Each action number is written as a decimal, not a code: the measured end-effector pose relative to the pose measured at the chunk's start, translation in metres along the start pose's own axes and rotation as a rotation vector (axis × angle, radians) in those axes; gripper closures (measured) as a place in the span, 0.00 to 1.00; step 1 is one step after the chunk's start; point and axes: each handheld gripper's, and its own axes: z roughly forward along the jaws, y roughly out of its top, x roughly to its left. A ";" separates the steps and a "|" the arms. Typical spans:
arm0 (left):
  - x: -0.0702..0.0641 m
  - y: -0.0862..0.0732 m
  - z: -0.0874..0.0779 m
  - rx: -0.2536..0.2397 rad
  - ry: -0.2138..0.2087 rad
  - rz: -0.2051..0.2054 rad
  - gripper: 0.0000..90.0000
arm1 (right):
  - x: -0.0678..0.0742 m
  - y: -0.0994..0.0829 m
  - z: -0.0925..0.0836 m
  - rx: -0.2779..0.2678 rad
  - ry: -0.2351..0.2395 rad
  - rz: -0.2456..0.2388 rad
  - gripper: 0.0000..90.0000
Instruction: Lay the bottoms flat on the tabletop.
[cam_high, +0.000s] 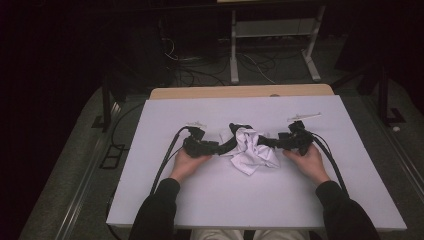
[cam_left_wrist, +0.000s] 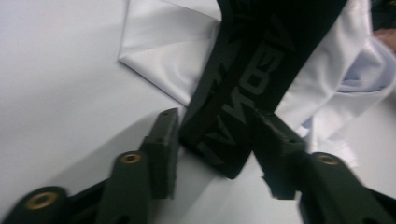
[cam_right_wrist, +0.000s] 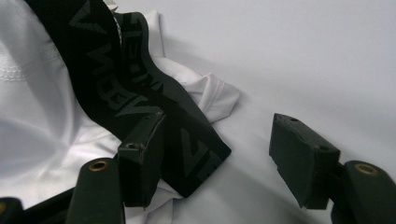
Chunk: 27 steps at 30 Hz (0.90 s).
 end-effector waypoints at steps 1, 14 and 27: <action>-0.002 0.000 0.000 0.005 0.019 0.019 0.67 | 0.000 0.000 0.000 -0.002 0.001 0.002 0.41; -0.007 0.003 0.000 0.041 0.051 0.051 0.94 | 0.004 -0.001 0.005 0.024 0.008 0.011 0.47; 0.004 0.008 -0.030 -0.013 0.124 0.035 0.97 | 0.011 -0.001 0.006 0.043 0.002 0.054 0.59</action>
